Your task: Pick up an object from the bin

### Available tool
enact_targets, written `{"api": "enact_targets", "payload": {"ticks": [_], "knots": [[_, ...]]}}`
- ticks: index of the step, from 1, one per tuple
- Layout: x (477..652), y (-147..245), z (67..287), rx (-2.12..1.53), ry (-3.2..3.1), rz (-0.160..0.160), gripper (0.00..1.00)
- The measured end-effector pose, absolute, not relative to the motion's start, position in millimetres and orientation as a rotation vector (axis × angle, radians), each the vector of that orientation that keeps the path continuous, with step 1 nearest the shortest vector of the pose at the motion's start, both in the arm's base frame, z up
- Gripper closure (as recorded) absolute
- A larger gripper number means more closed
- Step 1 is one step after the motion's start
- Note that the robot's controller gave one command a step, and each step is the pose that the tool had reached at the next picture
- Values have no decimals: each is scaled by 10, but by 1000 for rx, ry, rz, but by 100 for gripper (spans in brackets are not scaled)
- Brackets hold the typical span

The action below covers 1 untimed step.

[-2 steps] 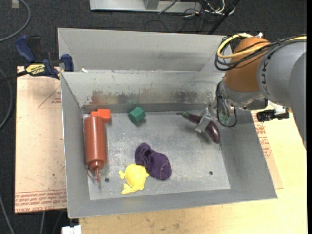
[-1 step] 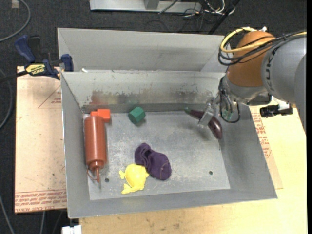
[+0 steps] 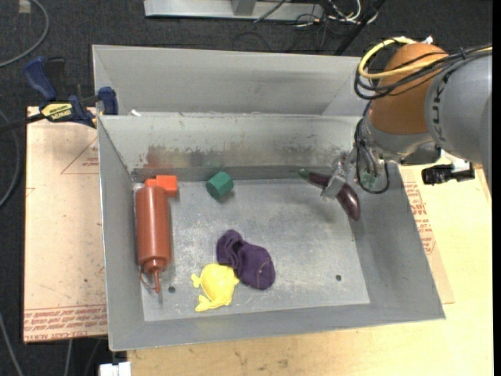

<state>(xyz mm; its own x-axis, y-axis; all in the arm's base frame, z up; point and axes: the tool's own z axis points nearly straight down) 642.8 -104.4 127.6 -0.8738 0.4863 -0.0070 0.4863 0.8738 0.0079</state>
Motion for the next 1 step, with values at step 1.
{"api": "enact_targets", "payload": {"ticks": [1], "knots": [[6434, -1043, 1424, 786, 3030, 11, 100]]}}
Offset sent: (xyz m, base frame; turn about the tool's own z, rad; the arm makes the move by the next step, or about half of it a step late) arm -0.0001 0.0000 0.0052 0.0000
